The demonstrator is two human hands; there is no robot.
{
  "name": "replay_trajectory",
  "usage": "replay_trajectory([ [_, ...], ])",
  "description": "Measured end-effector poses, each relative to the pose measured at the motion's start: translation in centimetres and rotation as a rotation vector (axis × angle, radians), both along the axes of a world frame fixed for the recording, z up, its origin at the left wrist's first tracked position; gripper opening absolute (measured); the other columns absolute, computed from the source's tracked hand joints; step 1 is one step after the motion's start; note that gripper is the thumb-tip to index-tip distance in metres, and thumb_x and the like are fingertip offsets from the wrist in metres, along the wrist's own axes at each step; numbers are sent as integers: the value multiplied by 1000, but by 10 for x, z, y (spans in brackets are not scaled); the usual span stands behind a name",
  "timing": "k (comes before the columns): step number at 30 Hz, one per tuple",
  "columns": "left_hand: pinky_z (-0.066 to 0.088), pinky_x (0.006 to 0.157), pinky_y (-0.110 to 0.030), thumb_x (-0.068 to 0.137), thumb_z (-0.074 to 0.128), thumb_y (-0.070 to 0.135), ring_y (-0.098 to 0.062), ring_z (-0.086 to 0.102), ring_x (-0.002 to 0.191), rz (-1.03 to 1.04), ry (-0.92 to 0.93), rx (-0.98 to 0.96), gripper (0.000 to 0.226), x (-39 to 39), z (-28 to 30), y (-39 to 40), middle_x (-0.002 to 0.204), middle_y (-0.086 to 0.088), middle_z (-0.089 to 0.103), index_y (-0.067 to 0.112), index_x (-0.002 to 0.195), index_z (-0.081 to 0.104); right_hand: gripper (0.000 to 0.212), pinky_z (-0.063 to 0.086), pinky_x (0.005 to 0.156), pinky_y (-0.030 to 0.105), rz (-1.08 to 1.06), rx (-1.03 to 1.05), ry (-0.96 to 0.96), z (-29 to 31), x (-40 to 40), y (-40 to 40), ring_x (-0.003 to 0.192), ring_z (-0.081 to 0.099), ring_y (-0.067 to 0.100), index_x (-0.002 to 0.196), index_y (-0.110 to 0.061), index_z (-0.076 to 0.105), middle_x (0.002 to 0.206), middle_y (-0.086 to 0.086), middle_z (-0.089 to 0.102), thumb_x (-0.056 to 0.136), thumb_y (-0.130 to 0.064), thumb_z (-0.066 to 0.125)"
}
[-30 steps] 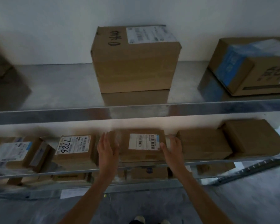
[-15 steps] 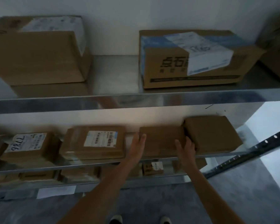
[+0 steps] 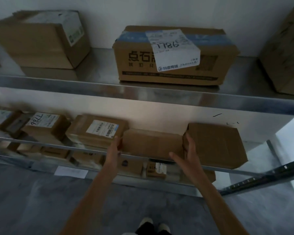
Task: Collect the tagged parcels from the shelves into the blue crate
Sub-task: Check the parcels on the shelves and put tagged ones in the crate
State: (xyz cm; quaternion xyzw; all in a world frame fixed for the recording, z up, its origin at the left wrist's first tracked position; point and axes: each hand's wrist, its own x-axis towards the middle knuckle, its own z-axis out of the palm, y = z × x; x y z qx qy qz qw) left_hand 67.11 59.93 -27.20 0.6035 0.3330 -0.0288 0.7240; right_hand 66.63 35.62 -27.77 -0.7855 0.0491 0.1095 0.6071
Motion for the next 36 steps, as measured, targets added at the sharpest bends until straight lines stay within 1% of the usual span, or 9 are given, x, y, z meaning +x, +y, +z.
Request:
replay_trajectory([
  [2, 38, 101, -37, 101, 34, 37, -17, 53, 107, 11, -32, -57, 35, 1, 8, 6, 132, -6, 58, 20, 121, 57, 80, 53, 93, 29, -76, 122, -7, 8, 4, -8, 120, 53, 10, 145, -19, 20, 140, -3, 42, 84, -13, 72],
  [5, 42, 100, -38, 101, 38, 31, -19, 55, 106, -2, -61, -144, 27, 9, 16, 6, 116, -2, 65, 18, 110, 59, 54, 57, 74, 21, -92, 90, -16, 13, 9, -13, 103, 62, 9, 126, -15, 40, 128, 1, 55, 83, -13, 73],
  [8, 48, 79, -33, 95, 50, 33, -24, 62, 97, -19, -59, -11, 24, 14, 18, 2, 102, -5, 69, 17, 105, 64, 55, 57, 85, 35, -46, 43, -39, 10, 11, -18, 110, 62, 17, 129, -19, 48, 127, -1, 59, 81, -18, 74],
  [11, 47, 85, -34, 93, 54, 39, -22, 61, 107, -45, -59, -16, 41, 16, 15, 2, 115, -4, 68, 14, 124, 60, 57, 56, 79, 23, -36, 57, -73, 8, 12, -17, 108, 60, 8, 135, -24, 47, 123, -9, 59, 84, -16, 71],
  [17, 45, 101, -44, 94, 55, 33, -23, 59, 113, -26, -27, -84, 38, 20, 8, 1, 123, -8, 64, 15, 127, 59, 39, 51, 65, 8, -70, 76, -80, 7, 16, -8, 98, 58, -2, 125, -38, 45, 114, -10, 59, 94, -18, 58],
  [21, 51, 71, -34, 97, 51, 21, -23, 60, 103, -44, -71, -137, 29, 19, 1, 0, 122, -8, 62, 24, 125, 59, 62, 55, 84, 25, -84, 98, -63, 7, 16, -6, 112, 58, 13, 139, -39, 44, 130, 1, 54, 82, -53, 66],
  [26, 51, 59, -29, 93, 56, 37, -22, 61, 91, -124, -102, -81, 27, 18, 3, -3, 113, -13, 62, 20, 113, 49, 48, 50, 69, 17, -190, 244, -23, 22, 23, -12, 97, 63, 10, 134, -24, 52, 111, -3, 66, 88, -24, 65],
  [33, 51, 91, -57, 68, 77, 57, -40, 60, 113, -282, -61, -307, 78, 18, -7, 3, 125, -21, 60, 23, 131, 49, 35, 50, 74, 25, -165, 279, -18, 54, 46, -19, 91, 67, 19, 119, -15, 65, 101, 6, 72, 84, -20, 69],
  [36, 47, 97, -56, 72, 72, 59, -36, 60, 112, -422, -45, -276, 71, 14, -8, 5, 123, -22, 62, 15, 126, 57, 37, 52, 83, 32, -202, 280, -62, 55, 51, -16, 96, 66, 22, 121, -14, 64, 105, 8, 71, 85, -24, 69],
])
